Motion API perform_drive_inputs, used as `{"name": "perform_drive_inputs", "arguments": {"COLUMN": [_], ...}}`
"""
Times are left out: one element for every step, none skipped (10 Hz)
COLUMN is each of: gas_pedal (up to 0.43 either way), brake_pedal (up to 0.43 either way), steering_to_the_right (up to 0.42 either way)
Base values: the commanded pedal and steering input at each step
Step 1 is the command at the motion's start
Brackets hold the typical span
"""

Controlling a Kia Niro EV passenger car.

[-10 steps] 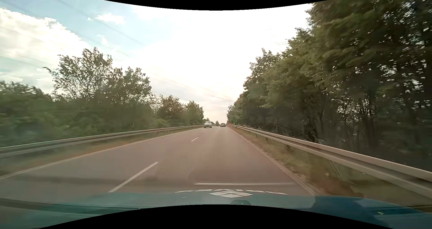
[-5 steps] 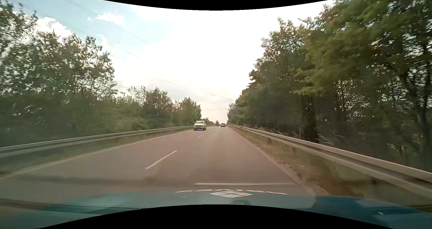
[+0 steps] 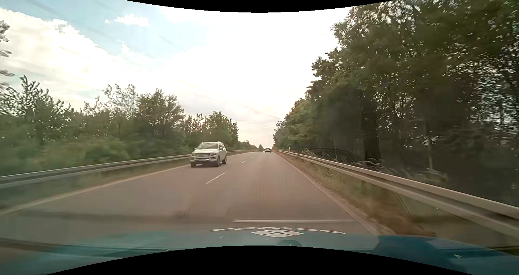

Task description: Follow the waypoints while adhering to traffic rules and regulations

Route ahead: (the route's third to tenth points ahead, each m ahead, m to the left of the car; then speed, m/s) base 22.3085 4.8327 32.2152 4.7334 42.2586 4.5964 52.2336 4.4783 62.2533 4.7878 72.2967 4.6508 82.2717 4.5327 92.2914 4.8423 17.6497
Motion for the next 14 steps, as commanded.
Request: {"name": "perform_drive_inputs", "arguments": {"gas_pedal": [0.248,0.248,0.248,0.248,0.24,0.228,0.228,0.228,0.228,0.228,0.228,0.228,0.228,0.228], "brake_pedal": [0.0,0.0,0.0,0.0,0.0,0.0,0.0,0.0,0.0,0.0,0.0,0.0,0.0,0.0], "steering_to_the_right": [-0.002,-0.002,-0.002,-0.001,-0.002,-0.002,-0.002,-0.002,-0.002,-0.002,-0.002,-0.003,-0.002,-0.002]}}
